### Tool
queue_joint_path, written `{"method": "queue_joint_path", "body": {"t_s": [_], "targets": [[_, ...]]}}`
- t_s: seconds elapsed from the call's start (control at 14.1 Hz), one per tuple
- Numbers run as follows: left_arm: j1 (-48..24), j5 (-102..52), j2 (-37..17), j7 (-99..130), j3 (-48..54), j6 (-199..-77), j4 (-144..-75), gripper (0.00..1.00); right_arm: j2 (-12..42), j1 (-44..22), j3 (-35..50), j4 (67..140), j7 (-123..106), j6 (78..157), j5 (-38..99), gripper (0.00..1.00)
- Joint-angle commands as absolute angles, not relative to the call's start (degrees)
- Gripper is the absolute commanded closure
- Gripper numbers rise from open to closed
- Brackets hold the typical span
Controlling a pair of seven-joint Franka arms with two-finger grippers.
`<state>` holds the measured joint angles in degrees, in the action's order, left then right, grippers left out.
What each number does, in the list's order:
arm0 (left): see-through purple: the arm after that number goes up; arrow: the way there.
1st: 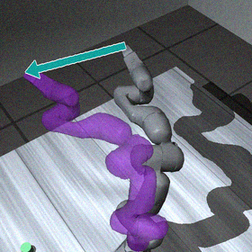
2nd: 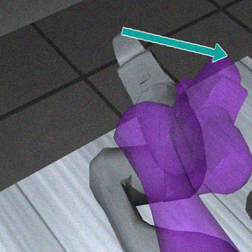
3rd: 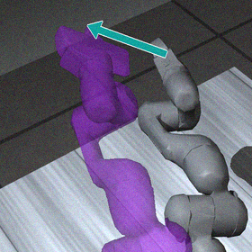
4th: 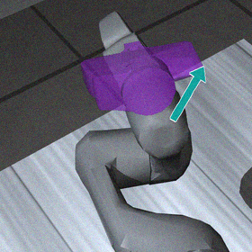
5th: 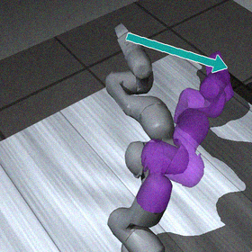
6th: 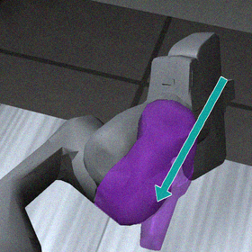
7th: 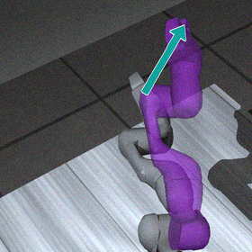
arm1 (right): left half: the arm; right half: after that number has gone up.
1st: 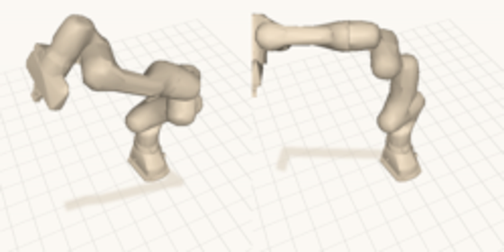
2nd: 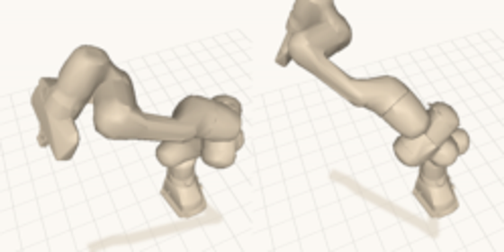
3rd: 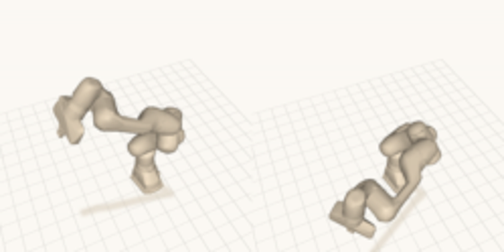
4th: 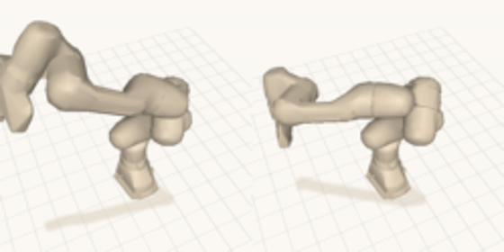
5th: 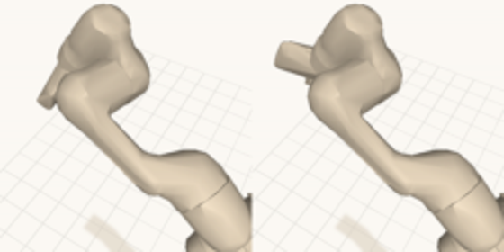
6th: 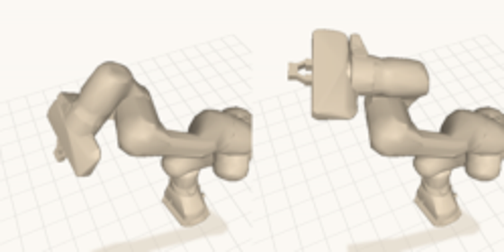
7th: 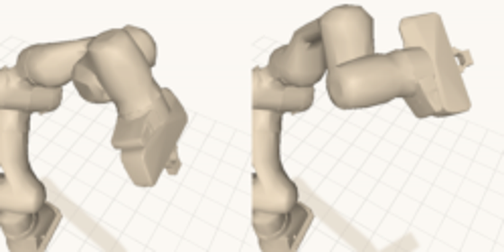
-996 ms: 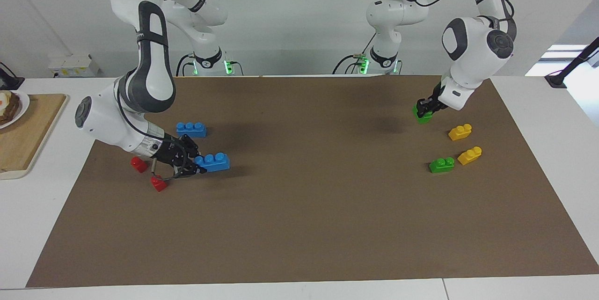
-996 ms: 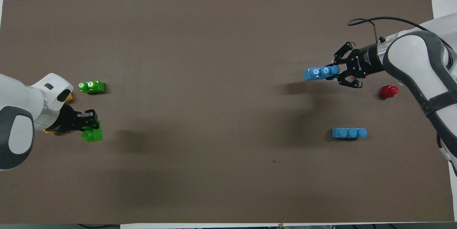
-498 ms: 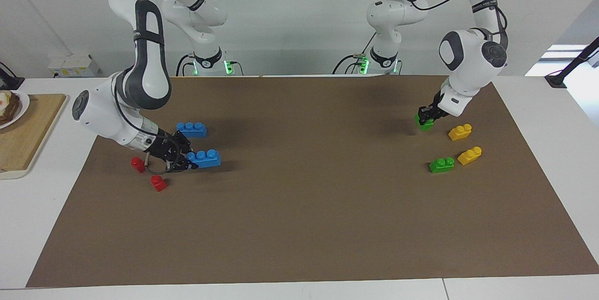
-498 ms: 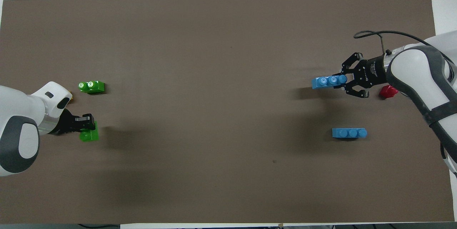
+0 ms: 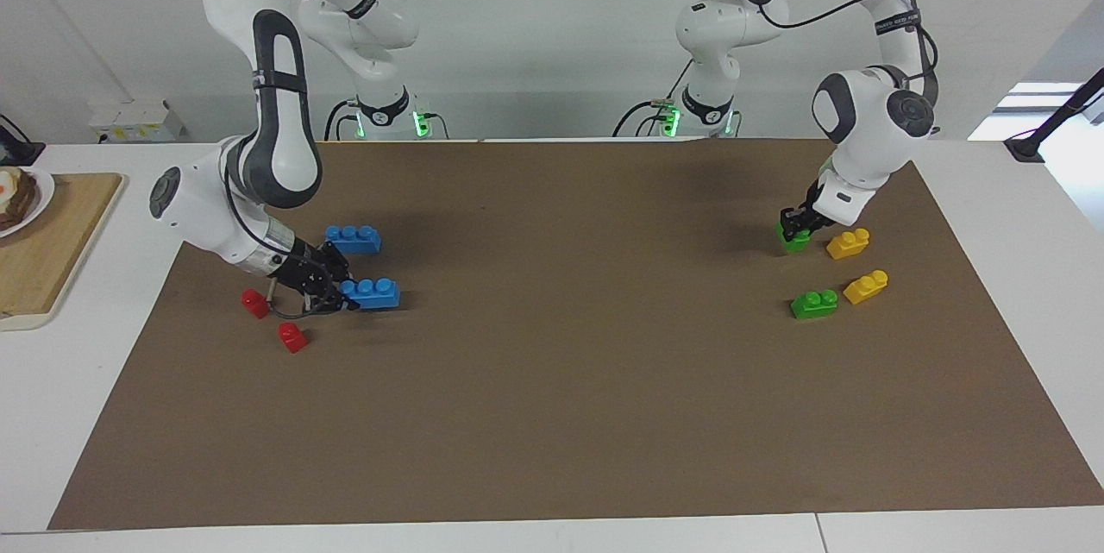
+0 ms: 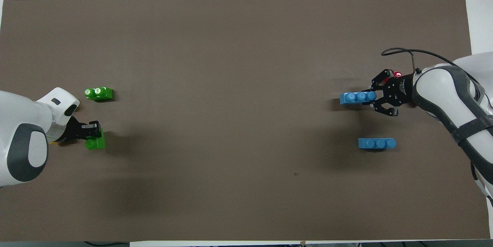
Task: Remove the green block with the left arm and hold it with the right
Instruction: 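Set down the green brick with the left gripper while the right gripper lowers blue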
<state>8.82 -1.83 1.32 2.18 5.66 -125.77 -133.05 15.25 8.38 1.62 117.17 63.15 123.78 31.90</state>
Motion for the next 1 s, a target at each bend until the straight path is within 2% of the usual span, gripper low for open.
{"method": "queue_joint_path", "body": {"t_s": [0.0,0.36,0.43,0.57,0.64,0.71,0.85,0.92], "targets": [[8.6,-1.0,1.2,1.8,6.0,-128.5,-135.3,1.0,13.3,10.1,2.5,121.0,61.8,126.8,31.4,1.0],[8.4,-1.0,1.1,1.7,6.0,-132.9,-138.2,0.99,13.1,10.3,2.5,122.2,61.3,128.0,31.5,1.0],[8.4,-1.0,1.1,1.7,6.0,-132.9,-138.4,0.84,13.2,10.3,2.5,122.2,61.3,128.2,31.6,1.0],[8.4,-1.0,1.1,1.7,6.0,-132.9,-138.5,0.65,13.2,10.2,2.5,122.4,61.3,128.3,31.6,1.0],[8.4,-1.0,1.1,1.6,6.0,-132.9,-138.5,0.35,13.2,10.2,2.5,122.5,61.3,128.3,31.6,1.0],[8.4,-1.0,1.2,1.6,6.0,-132.8,-138.5,0.0,13.2,10.2,2.5,122.5,61.3,128.4,31.6,1.0],[8.3,-1.0,1.1,1.9,6.1,-132.1,-137.5,0.0,13.2,10.2,2.5,122.5,61.3,128.7,31.7,1.0],[8.3,-1.0,1.3,1.9,6.1,-131.4,-136.1,0.0,13.3,10.2,2.6,122.5,61.3,129.5,31.8,0.86]]}}
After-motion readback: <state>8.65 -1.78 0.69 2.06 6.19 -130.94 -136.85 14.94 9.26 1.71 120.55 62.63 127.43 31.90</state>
